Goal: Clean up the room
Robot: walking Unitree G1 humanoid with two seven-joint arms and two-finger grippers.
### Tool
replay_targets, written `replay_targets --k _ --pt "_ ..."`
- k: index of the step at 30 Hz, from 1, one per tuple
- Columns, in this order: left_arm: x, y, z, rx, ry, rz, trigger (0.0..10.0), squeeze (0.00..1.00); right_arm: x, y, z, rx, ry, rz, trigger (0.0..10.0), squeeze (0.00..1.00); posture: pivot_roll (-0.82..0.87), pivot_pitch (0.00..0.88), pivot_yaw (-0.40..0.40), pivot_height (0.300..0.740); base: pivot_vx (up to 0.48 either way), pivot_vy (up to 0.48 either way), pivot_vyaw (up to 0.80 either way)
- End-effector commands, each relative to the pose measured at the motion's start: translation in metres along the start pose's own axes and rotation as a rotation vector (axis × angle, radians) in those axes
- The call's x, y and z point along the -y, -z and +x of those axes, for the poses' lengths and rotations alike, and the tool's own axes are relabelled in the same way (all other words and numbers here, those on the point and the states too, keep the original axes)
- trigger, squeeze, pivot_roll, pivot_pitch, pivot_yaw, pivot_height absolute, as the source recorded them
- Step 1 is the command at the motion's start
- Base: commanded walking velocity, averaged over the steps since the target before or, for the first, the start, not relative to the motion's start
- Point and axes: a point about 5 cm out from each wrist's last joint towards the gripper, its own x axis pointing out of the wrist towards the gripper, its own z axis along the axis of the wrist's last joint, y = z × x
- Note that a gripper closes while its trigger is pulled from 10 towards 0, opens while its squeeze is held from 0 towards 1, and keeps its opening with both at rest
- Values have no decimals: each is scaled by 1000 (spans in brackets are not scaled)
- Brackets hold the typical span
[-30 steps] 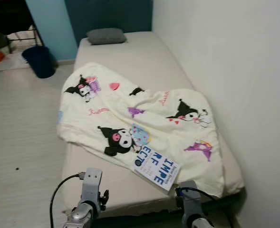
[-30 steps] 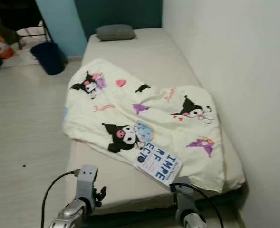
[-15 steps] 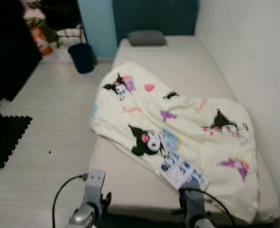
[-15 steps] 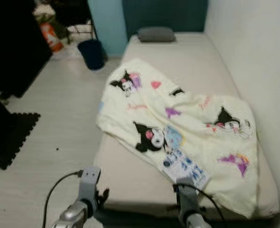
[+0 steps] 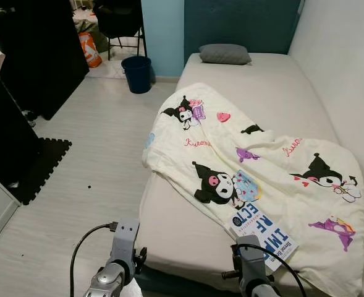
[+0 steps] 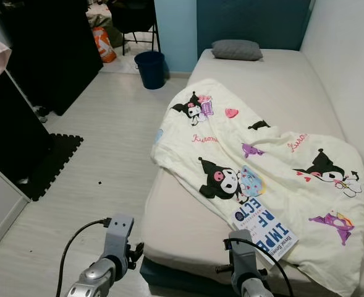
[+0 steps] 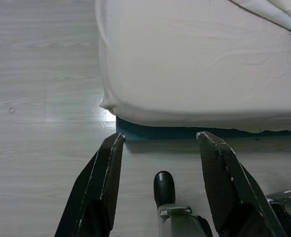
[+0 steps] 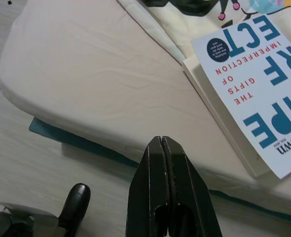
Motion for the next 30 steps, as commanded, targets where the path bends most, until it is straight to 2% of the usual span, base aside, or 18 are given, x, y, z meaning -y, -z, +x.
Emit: replay_targets --k 1,20,24,28,30 --pt "-2 6 -1 -29 1 2 10000 0 -2 8 -3 -32 1 10 10000 0 13 153 32 729 0 -326 0" --pt "-3 5 0 -31 0 -14 10000 0 -1 7 -2 -32 9 9 10000 0 10 155 31 729 0 -369 0" --pt "-3 5 0 -31 11 -76 10000 0 -1 6 -1 -31 11 10 10000 0 7 155 32 729 0 360 0" --pt "-3 4 0 -23 1 -80 10000 0 0 5 -1 -30 12 11 10000 0 7 156 32 729 0 480 0" --pt "-4 3 0 -13 0 -71 10000 0 -1 5 -1 -30 12 13 10000 0 8 156 32 729 0 0 0"
